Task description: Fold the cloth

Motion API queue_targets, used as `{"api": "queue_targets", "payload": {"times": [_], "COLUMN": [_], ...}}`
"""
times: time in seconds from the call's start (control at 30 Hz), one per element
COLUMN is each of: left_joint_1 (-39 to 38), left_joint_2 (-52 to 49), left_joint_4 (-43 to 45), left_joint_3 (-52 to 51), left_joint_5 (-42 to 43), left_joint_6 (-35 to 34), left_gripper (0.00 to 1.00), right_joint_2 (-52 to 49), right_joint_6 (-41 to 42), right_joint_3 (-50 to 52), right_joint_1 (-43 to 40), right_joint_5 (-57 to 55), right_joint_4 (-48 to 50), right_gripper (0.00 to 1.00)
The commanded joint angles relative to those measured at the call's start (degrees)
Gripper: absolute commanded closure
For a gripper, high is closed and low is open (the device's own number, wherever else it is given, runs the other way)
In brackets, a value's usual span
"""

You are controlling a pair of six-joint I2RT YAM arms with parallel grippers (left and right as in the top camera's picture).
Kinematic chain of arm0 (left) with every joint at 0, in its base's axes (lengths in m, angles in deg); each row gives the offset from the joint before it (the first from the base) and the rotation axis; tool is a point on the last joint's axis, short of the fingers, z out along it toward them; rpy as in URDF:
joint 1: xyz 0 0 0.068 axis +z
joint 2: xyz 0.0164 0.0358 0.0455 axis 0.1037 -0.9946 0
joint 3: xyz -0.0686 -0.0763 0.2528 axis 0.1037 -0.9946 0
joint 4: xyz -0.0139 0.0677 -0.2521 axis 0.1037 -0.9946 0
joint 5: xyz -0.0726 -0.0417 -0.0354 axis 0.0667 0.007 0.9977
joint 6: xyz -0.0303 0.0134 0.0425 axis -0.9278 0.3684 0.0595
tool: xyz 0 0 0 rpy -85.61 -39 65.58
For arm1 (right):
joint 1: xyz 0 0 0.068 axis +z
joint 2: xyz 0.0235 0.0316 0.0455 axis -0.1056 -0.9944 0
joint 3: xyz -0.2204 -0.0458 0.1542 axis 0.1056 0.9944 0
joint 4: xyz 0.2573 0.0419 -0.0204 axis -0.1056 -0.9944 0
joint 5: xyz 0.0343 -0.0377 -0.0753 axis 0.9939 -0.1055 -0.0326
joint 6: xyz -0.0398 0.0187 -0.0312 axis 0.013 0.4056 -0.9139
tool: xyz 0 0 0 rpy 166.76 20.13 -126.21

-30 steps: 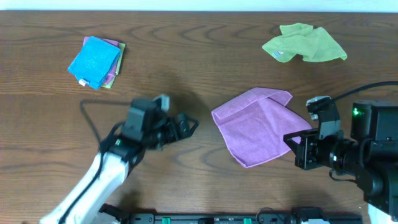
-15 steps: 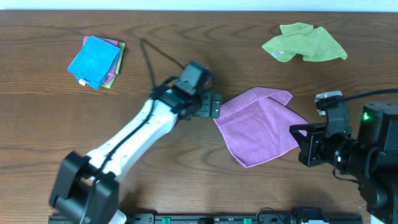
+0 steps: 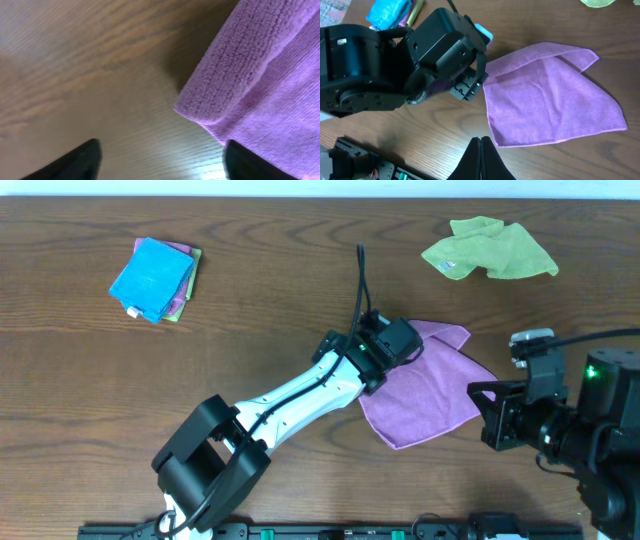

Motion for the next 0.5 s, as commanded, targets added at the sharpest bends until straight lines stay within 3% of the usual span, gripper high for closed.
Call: {"api": "queue_targets", "payload": {"times": [0.0, 0.1, 0.2, 0.37, 0.47], "left_joint_1": [0.11, 0.09, 0.09, 0.11, 0.13], "left_joint_2": [-0.59, -0.59, -0.79, -0.94, -1.14], "left_joint_4": [0.28, 0.31, 0.98, 4.76, 6.58], "left_joint_3": [1.07, 1.07, 1.05, -0.07, -0.39], "left_joint_5": [-1.64, 3.08, 6.43, 8.11, 11.5], "left_joint_6": [0.09, -0.11, -0.11, -0.11, -0.13], "left_gripper": [0.34, 0.48, 0.55, 0.87, 0.94], "right_joint_2": [1.27, 2.23, 3.58, 6.4, 7.78], "right_joint_6": [0.68, 0.68, 0.68, 0.7, 0.7], "right_joint_3": [-0.13, -0.13, -0.13, -0.13, -0.13], "right_joint_1": [-0.22, -0.22, -0.22, -0.22, -0.22], "right_joint_5": [-0.17, -0.15, -0.15, -0.13, -0.13], "right_joint_4": [-0.28, -0.26, -0.26, -0.31, -0.66], "right_gripper": [0.98, 0.98, 0.98, 0.98, 0.98]}}
